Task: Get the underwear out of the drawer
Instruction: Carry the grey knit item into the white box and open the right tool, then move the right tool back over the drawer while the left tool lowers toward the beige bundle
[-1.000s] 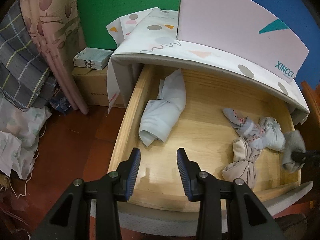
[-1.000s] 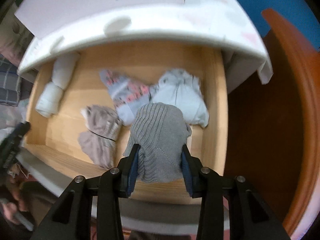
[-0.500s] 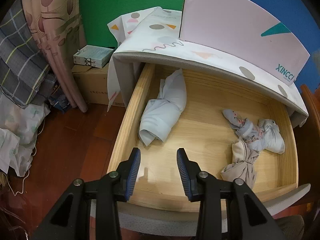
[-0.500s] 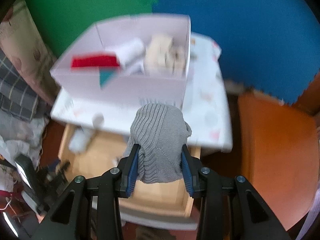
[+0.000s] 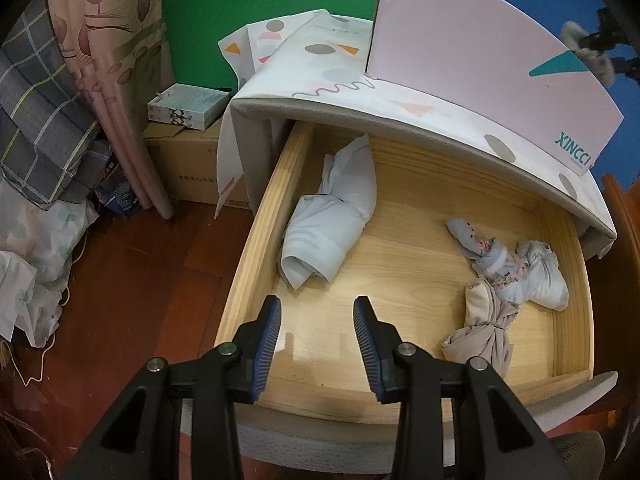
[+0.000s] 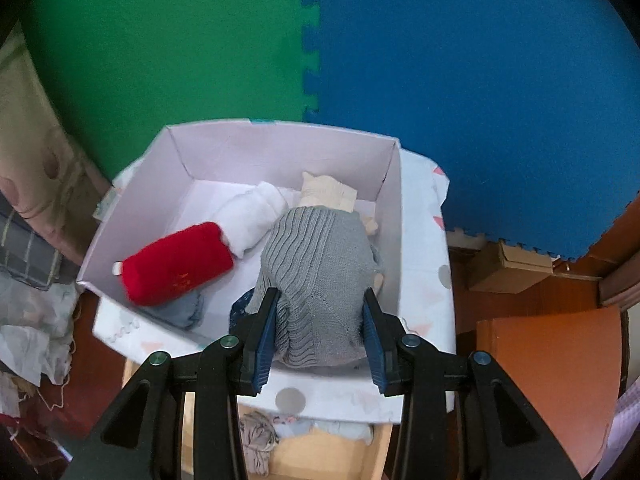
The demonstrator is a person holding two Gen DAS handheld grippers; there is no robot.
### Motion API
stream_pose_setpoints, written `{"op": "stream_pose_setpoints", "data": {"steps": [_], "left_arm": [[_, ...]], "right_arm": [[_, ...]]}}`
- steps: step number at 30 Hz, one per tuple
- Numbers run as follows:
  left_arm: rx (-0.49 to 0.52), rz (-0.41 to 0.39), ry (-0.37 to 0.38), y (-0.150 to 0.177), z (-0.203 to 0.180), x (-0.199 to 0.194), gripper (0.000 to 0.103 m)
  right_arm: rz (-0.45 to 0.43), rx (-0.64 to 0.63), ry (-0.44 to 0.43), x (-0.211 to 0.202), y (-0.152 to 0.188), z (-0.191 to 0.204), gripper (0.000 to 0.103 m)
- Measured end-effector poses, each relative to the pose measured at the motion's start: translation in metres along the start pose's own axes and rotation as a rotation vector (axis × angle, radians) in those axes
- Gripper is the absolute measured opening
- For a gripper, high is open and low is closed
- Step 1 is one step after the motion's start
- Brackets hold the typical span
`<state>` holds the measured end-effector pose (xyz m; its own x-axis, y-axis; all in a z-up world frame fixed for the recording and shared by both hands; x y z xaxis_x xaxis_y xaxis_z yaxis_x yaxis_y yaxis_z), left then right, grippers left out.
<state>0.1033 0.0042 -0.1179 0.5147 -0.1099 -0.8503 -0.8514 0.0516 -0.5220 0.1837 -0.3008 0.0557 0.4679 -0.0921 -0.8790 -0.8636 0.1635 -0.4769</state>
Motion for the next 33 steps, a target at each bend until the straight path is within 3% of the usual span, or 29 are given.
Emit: {"op": "stream_pose_setpoints", "data": {"steps": [8,11,15,20,27,33], "left_arm": [[-0.005,0.001,0.000,0.001,0.000,0.000,0.038],[-0.006,0.003,-0.001,0.001,-0.001,0.001,0.038],[-0.013,0.007,0.002,0.001,-0.001,0.002,0.038],[-0.001,0.005,-0.006,0.003,-0.002,0.001,0.038],[0.018,0.018,-0.021,0.005,-0.006,-0.001,0.038],[0.047,0.039,-0.017,0.007,-0.012,0.001,0.038]], "right_arm": [[0.070,-0.001,-0.011,0.047,0.008,0.007,0.038],[0.073,0.002,-0.011,0.056,0.011,0.008,0.046],[0.027,0.015,-0.043,0.044,0.010,0.009,0.057],[-0.056,0.015,-0.061,0.002,0.021,0.004,0.062],[-0.063,-0.028,-0.031,-0.024,0.103,-0.009,0.065],[0.042,-0.022,-0.008,0.008,0.203,-0.022,0.065]]}}
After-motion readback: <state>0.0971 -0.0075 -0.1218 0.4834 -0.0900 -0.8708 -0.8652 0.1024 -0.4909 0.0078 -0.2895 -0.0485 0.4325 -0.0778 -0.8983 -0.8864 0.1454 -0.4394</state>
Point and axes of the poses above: each gripper's, at about its wrist camera, not at the fingertips, and x roughly the way its jaws point, z to its left, y to its underside, the point moved 7 cm from there along x, roughly the way its jaws point, and after that the axes turned 2 degrees about -z, right-handed, at the moved point
